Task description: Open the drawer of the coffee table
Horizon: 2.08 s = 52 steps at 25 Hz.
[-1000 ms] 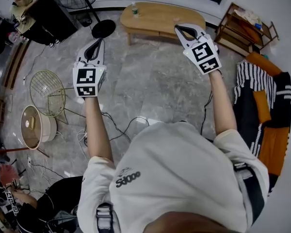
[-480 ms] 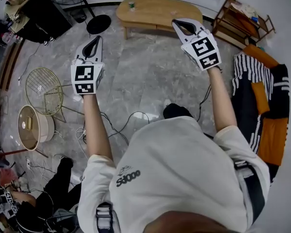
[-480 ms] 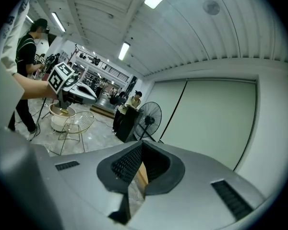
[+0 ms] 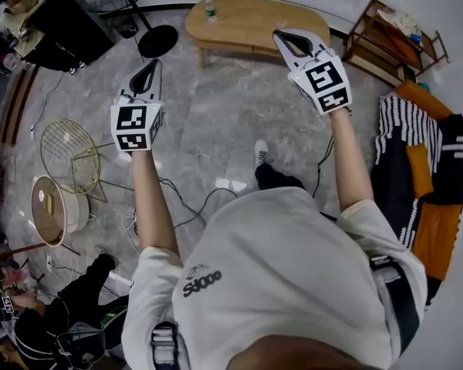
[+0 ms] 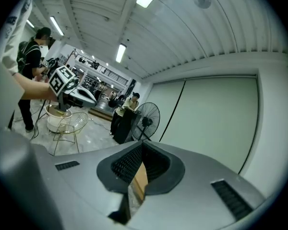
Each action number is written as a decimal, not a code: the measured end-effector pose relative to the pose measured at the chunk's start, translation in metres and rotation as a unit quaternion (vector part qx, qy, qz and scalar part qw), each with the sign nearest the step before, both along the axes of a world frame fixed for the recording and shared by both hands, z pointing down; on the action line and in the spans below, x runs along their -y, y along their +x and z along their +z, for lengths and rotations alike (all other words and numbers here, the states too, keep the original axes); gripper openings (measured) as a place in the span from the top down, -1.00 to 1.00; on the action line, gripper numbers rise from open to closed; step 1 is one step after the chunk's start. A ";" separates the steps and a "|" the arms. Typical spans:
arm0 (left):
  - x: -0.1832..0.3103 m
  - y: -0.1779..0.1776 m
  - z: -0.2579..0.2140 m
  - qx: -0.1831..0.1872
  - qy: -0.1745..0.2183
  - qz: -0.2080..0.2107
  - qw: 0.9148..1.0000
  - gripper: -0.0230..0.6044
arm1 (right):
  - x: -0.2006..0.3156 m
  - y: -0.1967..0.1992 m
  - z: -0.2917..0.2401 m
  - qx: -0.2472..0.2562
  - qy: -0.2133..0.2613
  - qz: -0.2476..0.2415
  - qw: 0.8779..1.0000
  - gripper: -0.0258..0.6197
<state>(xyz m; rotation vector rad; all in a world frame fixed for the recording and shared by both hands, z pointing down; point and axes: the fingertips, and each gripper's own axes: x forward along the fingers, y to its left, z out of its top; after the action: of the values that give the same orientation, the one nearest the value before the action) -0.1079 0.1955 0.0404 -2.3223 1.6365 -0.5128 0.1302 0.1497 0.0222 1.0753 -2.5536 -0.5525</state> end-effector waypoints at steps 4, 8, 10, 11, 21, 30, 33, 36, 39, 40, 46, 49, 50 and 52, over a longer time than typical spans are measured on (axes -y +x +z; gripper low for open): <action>0.067 0.008 -0.001 -0.002 -0.005 0.001 1.000 0.87 | 0.066 0.005 -0.005 -0.007 0.006 -0.018 1.000 0.91; 0.134 0.016 0.002 0.007 -0.018 -0.006 1.000 0.87 | 0.135 0.014 -0.010 0.002 -0.002 -0.025 1.000 0.91; 0.163 0.020 0.002 0.008 -0.021 -0.011 1.000 0.87 | 0.166 0.021 -0.008 -0.007 -0.003 -0.023 1.000 0.91; 0.177 0.021 0.002 0.007 -0.022 -0.015 1.000 0.87 | 0.181 0.024 -0.007 -0.010 -0.005 -0.023 1.000 0.91; 0.286 0.040 -0.008 0.054 0.003 -0.061 0.997 0.88 | 0.300 0.048 0.005 -0.023 -0.027 -0.026 0.999 0.91; 0.339 0.022 0.006 0.014 -0.023 -0.054 0.998 0.87 | 0.348 0.036 0.022 -0.033 -0.046 -0.022 0.998 0.91; 0.363 0.009 0.016 0.010 -0.029 -0.046 0.998 0.87 | 0.366 0.029 0.026 -0.034 -0.042 -0.014 0.998 0.91; 0.397 -0.008 0.026 0.009 -0.038 -0.029 0.999 0.87 | 0.389 0.013 0.028 -0.034 -0.042 -0.003 0.999 0.91; 0.439 -0.033 0.035 0.008 -0.047 -0.011 0.999 0.87 | 0.420 -0.008 0.030 -0.034 -0.042 0.020 0.998 0.91; 0.456 -0.042 0.036 0.008 -0.048 -0.005 0.999 0.87 | 0.432 -0.015 0.030 -0.034 -0.041 0.030 0.998 0.91; 0.562 -0.101 0.031 0.009 -0.051 0.020 0.998 0.87 | 0.499 -0.058 0.016 -0.015 -0.031 0.083 0.996 0.91; 0.605 -0.122 0.031 0.006 -0.050 0.033 0.998 0.87 | 0.530 -0.070 0.013 0.004 -0.030 0.108 0.994 0.91; 0.618 -0.129 0.032 0.007 -0.050 0.038 0.998 0.87 | 0.540 -0.073 0.013 0.010 -0.029 0.116 0.993 0.91; 0.640 -0.140 0.037 0.006 -0.054 0.049 0.997 0.87 | 0.559 -0.079 0.015 0.024 -0.027 0.127 0.991 0.91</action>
<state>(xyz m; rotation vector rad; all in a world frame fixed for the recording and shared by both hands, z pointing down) -0.2482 -0.4447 0.0774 -2.4576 1.5163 -0.6067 0.0508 -0.4088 0.0370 1.3825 -2.4047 -0.3937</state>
